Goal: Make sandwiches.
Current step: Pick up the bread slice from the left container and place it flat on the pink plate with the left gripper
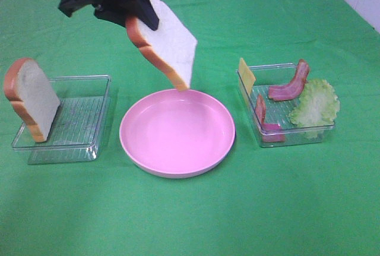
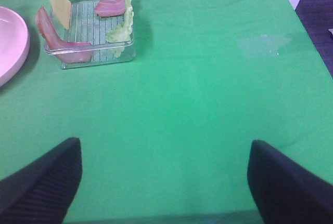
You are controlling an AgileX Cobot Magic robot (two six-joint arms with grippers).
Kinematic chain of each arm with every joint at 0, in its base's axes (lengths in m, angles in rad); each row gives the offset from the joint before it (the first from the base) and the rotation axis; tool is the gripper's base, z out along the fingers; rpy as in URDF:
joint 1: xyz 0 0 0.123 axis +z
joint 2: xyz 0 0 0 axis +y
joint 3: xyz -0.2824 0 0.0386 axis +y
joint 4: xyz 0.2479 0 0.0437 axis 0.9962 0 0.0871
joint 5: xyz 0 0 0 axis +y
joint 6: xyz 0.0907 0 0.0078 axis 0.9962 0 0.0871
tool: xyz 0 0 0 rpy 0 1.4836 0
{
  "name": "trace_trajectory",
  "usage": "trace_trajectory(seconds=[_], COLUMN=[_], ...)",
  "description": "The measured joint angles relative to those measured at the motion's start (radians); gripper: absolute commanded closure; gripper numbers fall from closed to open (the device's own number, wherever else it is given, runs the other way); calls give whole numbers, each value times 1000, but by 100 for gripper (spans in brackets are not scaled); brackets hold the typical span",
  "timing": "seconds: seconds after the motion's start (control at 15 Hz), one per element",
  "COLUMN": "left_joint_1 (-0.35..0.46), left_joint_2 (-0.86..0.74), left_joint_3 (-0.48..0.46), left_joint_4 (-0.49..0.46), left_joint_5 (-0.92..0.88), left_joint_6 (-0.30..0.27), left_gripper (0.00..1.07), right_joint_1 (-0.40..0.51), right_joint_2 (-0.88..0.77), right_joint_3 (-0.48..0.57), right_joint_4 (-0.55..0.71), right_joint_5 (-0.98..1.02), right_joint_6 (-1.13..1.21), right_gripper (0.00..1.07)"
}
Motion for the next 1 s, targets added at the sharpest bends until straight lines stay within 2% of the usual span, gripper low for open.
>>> trace_trajectory(seconds=[0.07,0.27,0.8,0.87,0.93,1.0], left_joint_1=[-1,-13,-15,-15,-15,-15], left_joint_2=[27,151,313,316,316,317], left_joint_3=[0,0,0,0,0,0], left_joint_4=[-68,-177,-157,-146,-129,-83], left_joint_5=[-1,10,11,9,7,4], left_joint_6=[40,111,117,118,118,114], left_gripper=[87,87,85,80,69,37], right_joint_1=[0,0,0,0,0,0], right_joint_2=[0,0,0,0,0,0], right_joint_3=[0,0,0,0,0,0], right_joint_4=[0,0,0,0,0,0], right_joint_5=[0,0,0,0,0,0], right_joint_6=[0,0,0,0,0,0], right_gripper=[24,24,24,24,24,24])
